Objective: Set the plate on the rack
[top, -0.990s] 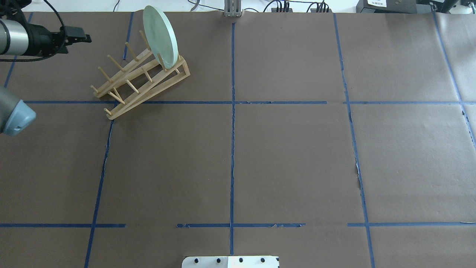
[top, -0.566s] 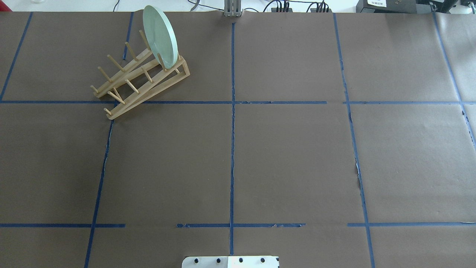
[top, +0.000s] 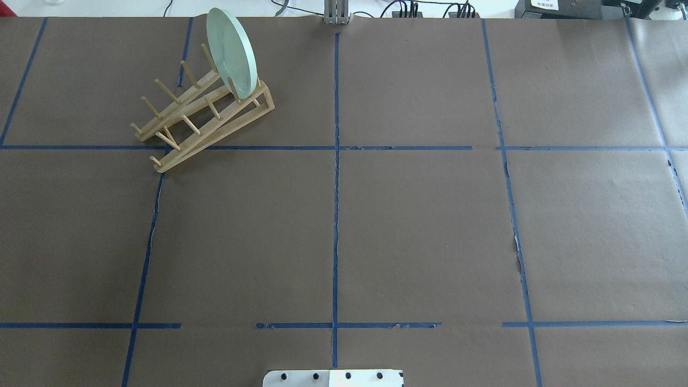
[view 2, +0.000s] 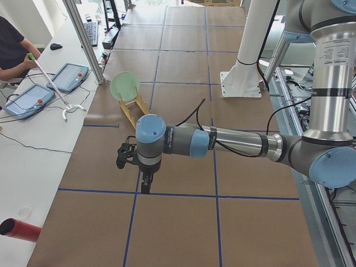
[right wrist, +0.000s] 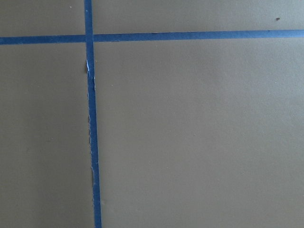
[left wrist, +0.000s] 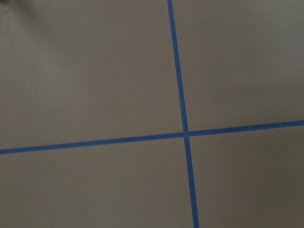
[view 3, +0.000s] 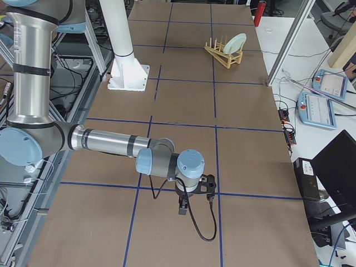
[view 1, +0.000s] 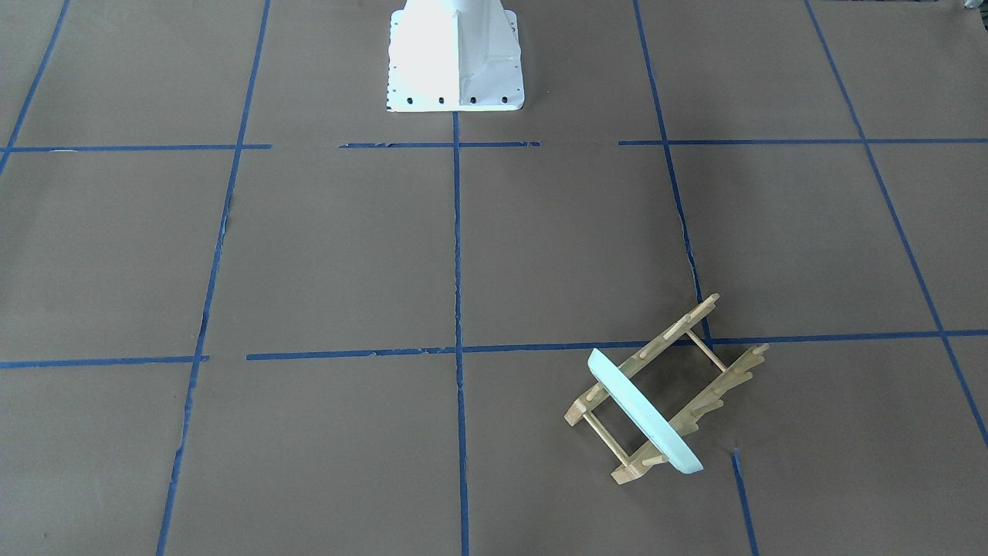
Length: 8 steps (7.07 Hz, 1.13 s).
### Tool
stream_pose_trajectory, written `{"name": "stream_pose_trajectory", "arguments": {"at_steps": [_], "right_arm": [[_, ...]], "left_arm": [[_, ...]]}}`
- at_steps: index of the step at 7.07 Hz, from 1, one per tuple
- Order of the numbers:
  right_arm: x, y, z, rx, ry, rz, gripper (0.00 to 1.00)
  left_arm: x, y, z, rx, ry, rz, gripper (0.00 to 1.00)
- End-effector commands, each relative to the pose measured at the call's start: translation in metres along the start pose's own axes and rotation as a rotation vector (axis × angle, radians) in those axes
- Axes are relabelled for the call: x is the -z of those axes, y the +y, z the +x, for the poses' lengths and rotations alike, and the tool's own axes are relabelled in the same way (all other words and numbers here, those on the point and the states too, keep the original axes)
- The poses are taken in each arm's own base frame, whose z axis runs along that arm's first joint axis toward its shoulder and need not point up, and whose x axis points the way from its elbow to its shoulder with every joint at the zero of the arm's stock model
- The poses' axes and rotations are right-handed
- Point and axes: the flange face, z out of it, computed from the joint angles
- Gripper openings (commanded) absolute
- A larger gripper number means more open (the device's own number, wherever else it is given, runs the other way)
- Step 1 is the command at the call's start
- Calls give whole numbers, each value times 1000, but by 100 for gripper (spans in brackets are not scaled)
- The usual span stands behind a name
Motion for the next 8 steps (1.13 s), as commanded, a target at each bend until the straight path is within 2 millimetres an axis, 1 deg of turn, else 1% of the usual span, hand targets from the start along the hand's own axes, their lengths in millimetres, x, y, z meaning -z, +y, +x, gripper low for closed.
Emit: {"name": "stream_pose_trajectory", "arguments": {"at_steps": [1, 2, 3, 4, 5, 6, 8], "right_arm": [[0, 0, 0, 0, 0, -1, 100], [0, 0, 0, 0, 0, -1, 100], [0, 0, 0, 0, 0, -1, 100], [0, 0, 0, 0, 0, -1, 100], [0, 0, 0, 0, 0, -1, 100], [0, 0, 0, 0, 0, -1, 100], [0, 0, 0, 1, 0, 1, 100]], "left_arm": [[-21, 28, -14, 47, 11, -63, 100], [-28, 36, -19, 55, 14, -77, 100], [-22, 30, -14, 29, 19, -41, 100], [-23, 28, -15, 4, 19, -12, 100], [-25, 28, -16, 11, 35, -19, 100], [-28, 30, -10, 19, 130, -26, 100], [-32, 28, -12, 26, 142, -33, 100]]}}
